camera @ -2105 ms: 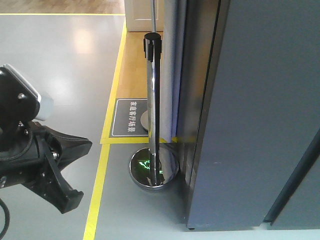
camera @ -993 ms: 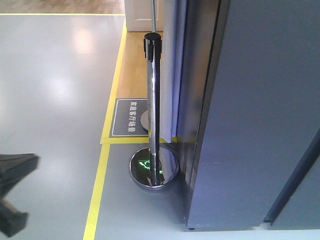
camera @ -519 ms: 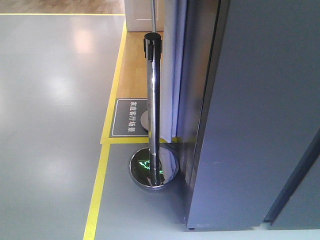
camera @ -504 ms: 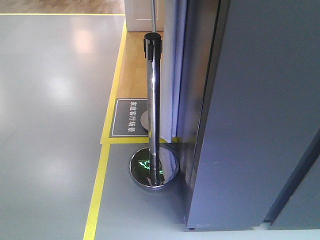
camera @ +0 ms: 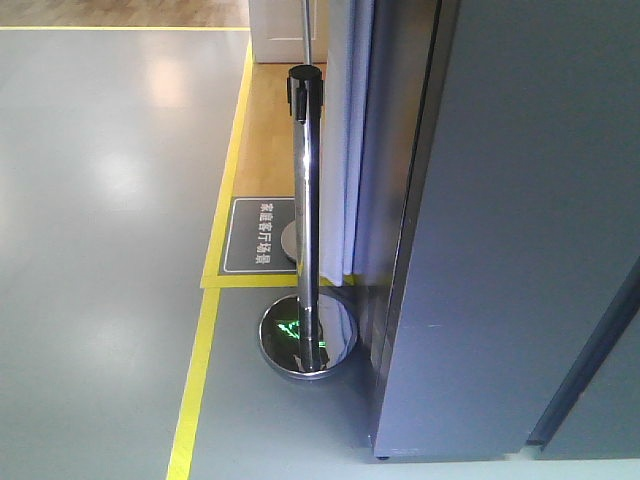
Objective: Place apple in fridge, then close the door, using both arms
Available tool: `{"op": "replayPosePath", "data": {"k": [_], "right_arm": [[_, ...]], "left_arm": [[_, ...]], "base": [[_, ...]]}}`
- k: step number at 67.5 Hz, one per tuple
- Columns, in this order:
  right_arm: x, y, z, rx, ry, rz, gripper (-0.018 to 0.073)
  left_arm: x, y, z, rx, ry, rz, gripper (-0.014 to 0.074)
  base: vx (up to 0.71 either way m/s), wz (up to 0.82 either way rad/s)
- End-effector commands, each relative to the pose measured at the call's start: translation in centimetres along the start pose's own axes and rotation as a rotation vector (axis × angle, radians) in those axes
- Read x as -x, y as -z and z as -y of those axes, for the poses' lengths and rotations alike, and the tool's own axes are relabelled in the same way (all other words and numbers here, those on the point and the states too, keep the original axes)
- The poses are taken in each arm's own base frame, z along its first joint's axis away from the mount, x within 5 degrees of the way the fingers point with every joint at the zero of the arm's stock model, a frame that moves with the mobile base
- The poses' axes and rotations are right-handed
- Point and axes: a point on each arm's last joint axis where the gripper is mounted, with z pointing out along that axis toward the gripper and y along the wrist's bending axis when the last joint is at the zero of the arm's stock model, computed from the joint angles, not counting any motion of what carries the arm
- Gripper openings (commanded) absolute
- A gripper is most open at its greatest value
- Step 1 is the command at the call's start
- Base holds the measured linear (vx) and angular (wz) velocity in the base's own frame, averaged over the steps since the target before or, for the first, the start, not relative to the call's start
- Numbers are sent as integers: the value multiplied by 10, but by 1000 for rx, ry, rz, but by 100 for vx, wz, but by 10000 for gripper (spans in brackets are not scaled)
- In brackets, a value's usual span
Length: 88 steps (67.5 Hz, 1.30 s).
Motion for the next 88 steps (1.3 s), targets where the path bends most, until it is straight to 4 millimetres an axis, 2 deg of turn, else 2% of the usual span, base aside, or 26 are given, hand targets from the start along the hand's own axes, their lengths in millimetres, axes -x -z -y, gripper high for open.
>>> {"op": "replayPosePath", "data": {"k": [1,17,37,88], "right_arm": [[10,4,1,-5,4,65,-2],[10,4,1,-5,4,62,-2],[10,4,1,-5,4,62,-2],[10,4,1,-5,4,61,-2]], "left_arm": [[-2,1,0,-4,18,71,-6],[7,2,0,-7,16,167,-6],[7,2,-3,43,11,168,-6],[7,1,-3,44,12,164,-6]], "base": [[0,0],[0,0],[0,0],[0,0]]}}
